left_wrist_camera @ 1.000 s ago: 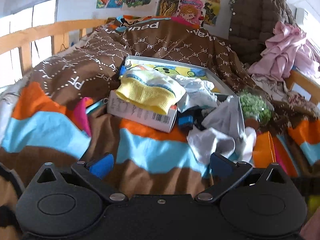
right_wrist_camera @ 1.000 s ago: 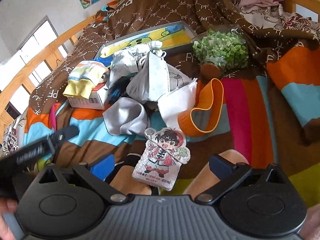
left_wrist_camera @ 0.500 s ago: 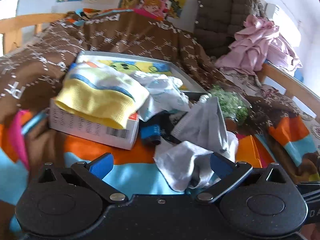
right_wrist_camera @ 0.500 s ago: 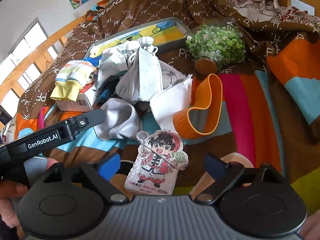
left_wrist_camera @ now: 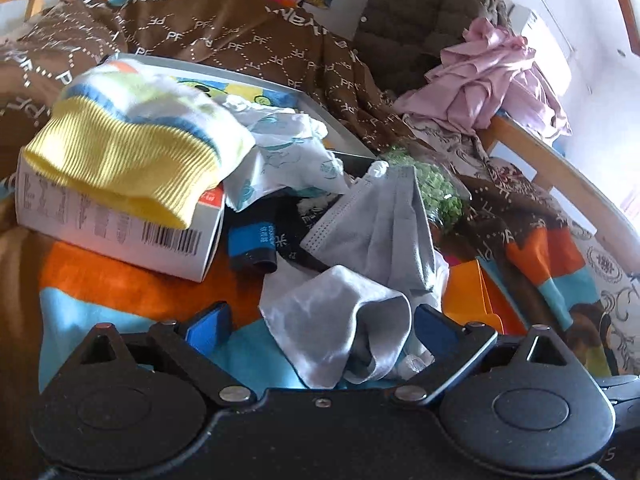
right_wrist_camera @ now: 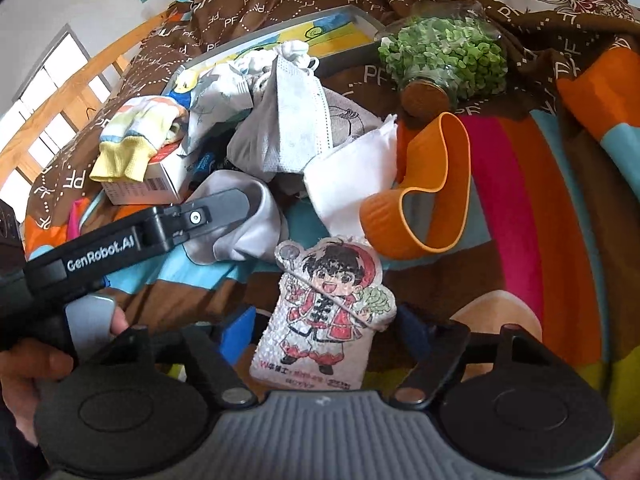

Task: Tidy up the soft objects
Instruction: 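Lower the left tool onto the white cloth and close it while the right tool approaches the anime sticker card, then close the right tool on the anime sticker card while the left tool lifts the white cloth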

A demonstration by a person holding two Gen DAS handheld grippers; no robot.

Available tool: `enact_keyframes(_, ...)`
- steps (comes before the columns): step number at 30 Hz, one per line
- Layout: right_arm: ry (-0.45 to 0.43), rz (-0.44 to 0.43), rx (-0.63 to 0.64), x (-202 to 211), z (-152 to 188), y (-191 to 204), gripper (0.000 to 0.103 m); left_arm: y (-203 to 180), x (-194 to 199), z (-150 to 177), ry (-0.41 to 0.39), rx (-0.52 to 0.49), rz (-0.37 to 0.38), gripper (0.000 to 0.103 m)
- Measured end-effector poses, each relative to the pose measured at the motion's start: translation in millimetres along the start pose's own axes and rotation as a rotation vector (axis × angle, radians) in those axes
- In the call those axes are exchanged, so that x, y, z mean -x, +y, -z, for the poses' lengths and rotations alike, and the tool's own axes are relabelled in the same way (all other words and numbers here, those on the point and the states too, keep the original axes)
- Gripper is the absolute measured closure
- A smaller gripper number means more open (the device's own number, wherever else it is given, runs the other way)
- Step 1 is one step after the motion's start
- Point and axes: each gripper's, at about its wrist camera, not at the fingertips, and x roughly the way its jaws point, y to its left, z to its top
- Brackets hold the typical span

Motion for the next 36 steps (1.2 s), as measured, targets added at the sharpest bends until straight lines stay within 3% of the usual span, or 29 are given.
enact_keyframes(6,-0.010,-0.016,-0.006,1.3,0.9,-1.1,0.029,8.3,6.0,4.7,-0.052,0.066,-0.037,0.033)
enact_keyframes(8,-0.013,-0.021,-0.008,1.1,0.8,-1.5,0.030,10.9,7.1,5.3,-0.064,0.083,-0.049,0.049)
enact_keyframes(14,-0.023,-0.031,0.000,1.2,1.1,-0.1,0.030,11.7,8.9,8.5,-0.072,0.089,-0.059,0.079)
enact_keyframes(19,-0.056,-0.044,0.007,7.6,2.1,0.4,0.031,5.4,17.1,12.5,-0.071,0.087,-0.072,0.095)
enact_keyframes(29,-0.173,-0.113,0.014,33.0,6.1,-0.4,0.031,-20.2,52.7,24.7,-0.094,0.054,-0.171,0.102)
enact_keyframes(36,-0.247,-0.169,0.030,48.7,6.6,0.4,0.031,-37.7,82.2,36.2,-0.144,0.022,-0.299,0.102)
